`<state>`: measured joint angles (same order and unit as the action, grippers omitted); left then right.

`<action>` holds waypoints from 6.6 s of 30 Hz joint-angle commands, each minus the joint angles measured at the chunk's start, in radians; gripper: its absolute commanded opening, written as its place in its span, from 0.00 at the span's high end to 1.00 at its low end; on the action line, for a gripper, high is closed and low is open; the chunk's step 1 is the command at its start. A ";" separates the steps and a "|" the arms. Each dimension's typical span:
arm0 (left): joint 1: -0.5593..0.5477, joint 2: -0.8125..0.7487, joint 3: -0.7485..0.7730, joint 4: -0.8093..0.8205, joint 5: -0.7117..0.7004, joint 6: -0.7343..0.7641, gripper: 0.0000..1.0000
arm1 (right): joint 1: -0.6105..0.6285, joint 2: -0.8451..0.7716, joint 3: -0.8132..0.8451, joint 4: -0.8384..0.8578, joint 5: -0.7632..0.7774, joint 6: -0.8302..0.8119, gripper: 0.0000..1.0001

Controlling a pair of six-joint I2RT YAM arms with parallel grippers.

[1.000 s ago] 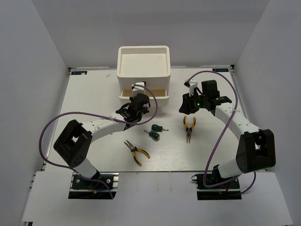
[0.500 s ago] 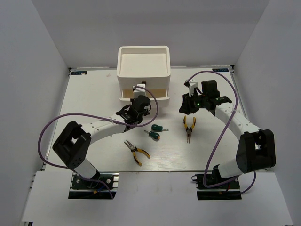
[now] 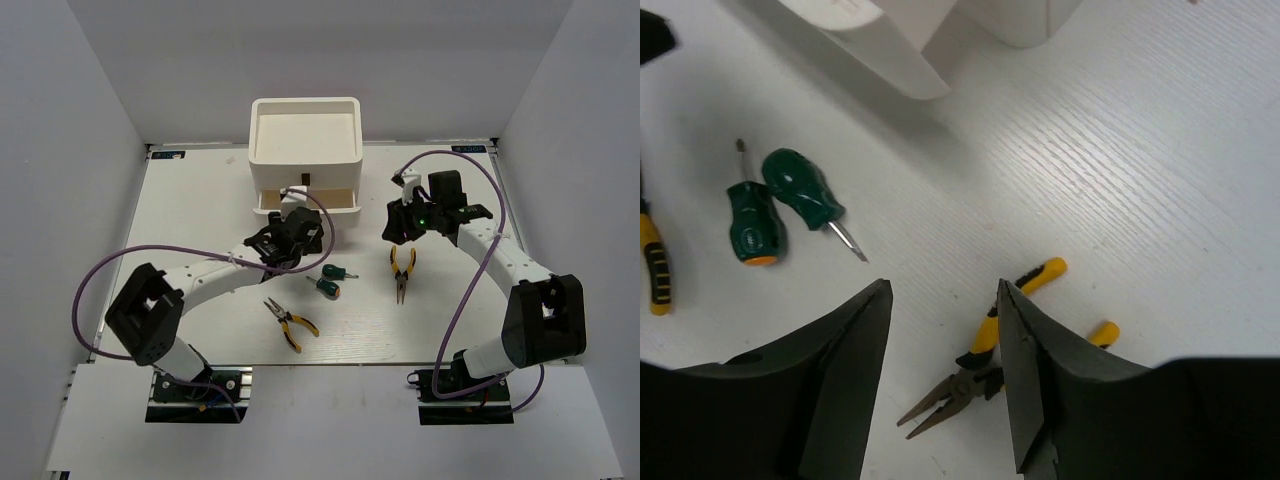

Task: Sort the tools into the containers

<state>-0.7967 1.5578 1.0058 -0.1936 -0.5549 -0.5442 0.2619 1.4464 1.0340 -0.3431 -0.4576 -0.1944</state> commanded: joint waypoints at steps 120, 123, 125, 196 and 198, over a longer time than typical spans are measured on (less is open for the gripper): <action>-0.015 -0.478 -0.389 -0.452 0.447 -0.338 0.45 | 0.520 0.045 0.404 0.115 0.570 -0.134 1.00; -0.024 -0.424 -0.363 -0.452 0.473 -0.338 0.43 | 0.494 0.000 0.310 0.118 0.583 -0.120 1.00; -0.033 -0.381 -0.354 -0.432 0.483 -0.338 0.41 | 0.473 -0.033 0.258 0.108 0.588 -0.102 1.00; 0.044 -0.237 -0.144 0.549 -0.097 -0.348 1.00 | 0.224 -0.083 0.276 -0.080 -0.177 0.024 0.45; 0.054 -0.205 -0.118 0.549 -0.088 -0.349 1.00 | 0.215 -0.090 0.258 -0.082 -0.179 0.024 0.45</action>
<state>-0.7536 1.3415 0.8227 0.2634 -0.6388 -0.8665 0.4934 1.4002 1.3113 -0.4587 -0.6102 -0.1646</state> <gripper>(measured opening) 0.179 0.549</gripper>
